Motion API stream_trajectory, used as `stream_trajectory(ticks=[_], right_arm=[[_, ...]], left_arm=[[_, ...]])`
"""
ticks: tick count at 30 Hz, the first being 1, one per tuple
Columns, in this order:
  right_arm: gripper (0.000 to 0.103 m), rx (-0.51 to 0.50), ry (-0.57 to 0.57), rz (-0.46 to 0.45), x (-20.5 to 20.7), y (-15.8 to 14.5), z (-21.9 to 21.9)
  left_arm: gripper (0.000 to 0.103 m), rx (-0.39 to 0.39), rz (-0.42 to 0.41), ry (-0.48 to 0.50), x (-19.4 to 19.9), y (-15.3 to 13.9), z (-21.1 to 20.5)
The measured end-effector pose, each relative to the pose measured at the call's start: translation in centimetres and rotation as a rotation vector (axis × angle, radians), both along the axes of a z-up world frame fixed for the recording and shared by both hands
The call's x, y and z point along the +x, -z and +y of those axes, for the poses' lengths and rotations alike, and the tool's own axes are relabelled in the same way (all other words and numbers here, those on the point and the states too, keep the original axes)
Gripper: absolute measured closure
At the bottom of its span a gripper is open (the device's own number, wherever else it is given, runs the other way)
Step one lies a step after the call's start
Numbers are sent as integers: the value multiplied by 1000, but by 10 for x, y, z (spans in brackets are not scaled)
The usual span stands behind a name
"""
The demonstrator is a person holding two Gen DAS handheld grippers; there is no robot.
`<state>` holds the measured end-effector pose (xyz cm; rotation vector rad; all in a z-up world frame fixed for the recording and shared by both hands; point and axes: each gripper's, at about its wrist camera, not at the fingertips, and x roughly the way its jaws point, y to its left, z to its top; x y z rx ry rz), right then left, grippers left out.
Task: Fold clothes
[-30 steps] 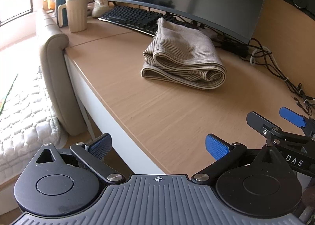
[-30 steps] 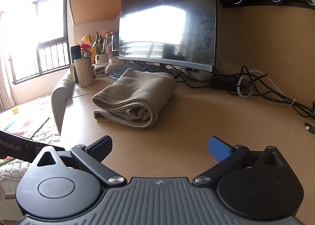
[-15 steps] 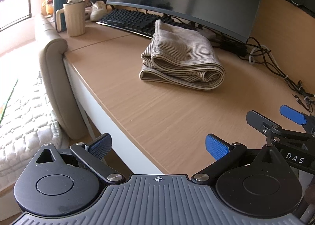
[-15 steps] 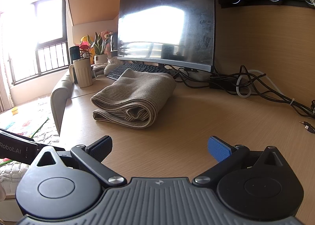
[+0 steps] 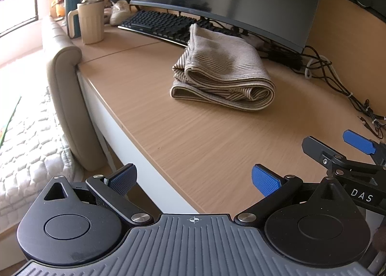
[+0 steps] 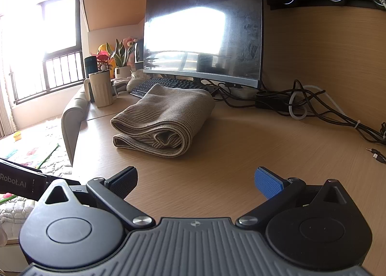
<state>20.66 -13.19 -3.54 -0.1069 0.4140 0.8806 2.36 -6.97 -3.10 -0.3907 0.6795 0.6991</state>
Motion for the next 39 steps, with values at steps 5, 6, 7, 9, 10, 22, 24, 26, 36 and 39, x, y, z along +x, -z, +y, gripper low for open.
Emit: stream_trajectory(ticks=[5, 6, 7, 9, 10, 22, 24, 26, 36, 39], right_arm=[[0, 0, 1, 1, 0, 0, 0], [0, 0, 2, 2, 0, 0, 0], [0, 1, 3, 2, 0, 0, 0], [0, 3, 5, 3, 0, 0, 0], [0, 4, 6, 4, 0, 0, 0], [0, 4, 11, 7, 1, 0, 0], [0, 3, 11, 8, 2, 0, 0], [0, 2, 12, 9, 2, 0, 0], [0, -21, 19, 32, 5, 2, 2], [0, -34, 25, 43, 7, 3, 2]], left_arm=[[0, -1, -1, 5, 0, 0, 0], [0, -1, -1, 7, 1, 0, -1], [0, -1, 0, 8, 1, 0, -1], [0, 1, 4, 4, 1, 0, -1], [0, 1, 6, 2, 1, 0, 0], [0, 17, 8, 19, 5, -1, -1], [0, 18, 11, 21, 6, 0, -1], [0, 13, 14, 20, 6, 0, 1], [0, 1, 1, 48, 10, 0, 6], [0, -2, -4, 51, 10, -4, 11]])
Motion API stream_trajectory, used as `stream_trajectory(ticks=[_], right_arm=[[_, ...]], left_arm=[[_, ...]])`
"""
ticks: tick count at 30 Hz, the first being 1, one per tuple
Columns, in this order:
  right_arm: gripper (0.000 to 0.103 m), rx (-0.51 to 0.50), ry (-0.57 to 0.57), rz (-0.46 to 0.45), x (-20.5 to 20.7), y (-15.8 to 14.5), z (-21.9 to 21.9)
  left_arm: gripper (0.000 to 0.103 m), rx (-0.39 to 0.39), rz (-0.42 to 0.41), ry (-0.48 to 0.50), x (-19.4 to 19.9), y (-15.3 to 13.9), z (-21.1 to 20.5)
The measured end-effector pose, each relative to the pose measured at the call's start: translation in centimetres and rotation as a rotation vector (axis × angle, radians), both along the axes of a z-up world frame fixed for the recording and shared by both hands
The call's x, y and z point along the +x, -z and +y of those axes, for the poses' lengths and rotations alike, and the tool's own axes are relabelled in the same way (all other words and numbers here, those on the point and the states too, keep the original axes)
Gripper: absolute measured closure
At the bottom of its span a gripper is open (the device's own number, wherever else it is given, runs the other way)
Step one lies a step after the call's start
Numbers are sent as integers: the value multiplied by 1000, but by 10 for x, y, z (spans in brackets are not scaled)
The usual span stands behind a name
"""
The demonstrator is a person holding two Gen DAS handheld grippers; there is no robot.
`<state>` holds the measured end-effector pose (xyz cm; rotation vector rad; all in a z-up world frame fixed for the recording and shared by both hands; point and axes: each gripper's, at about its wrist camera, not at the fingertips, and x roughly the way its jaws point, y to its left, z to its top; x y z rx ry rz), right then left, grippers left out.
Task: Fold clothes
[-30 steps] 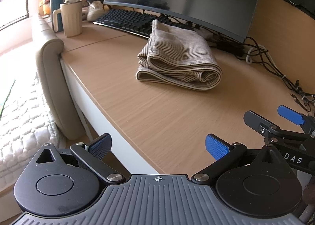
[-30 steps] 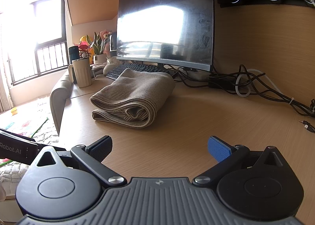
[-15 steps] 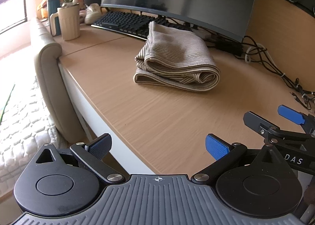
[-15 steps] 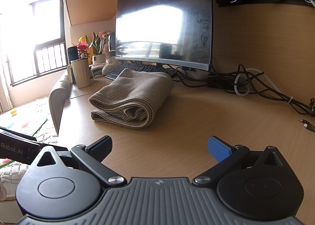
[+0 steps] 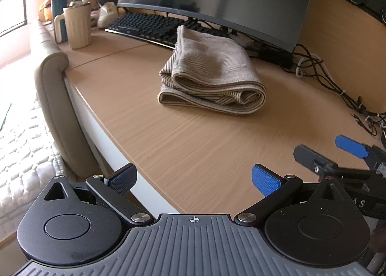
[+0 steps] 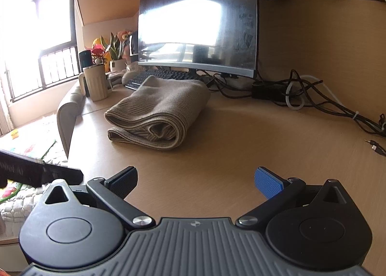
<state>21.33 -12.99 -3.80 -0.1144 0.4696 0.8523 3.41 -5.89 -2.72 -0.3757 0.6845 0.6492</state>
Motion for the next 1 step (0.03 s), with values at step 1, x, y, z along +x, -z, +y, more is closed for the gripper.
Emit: stream_trajectory(ticks=[1], right_arm=[[0, -5, 6, 4, 1, 0, 0]], left_arm=[[0, -1, 0, -4, 0, -3, 3]])
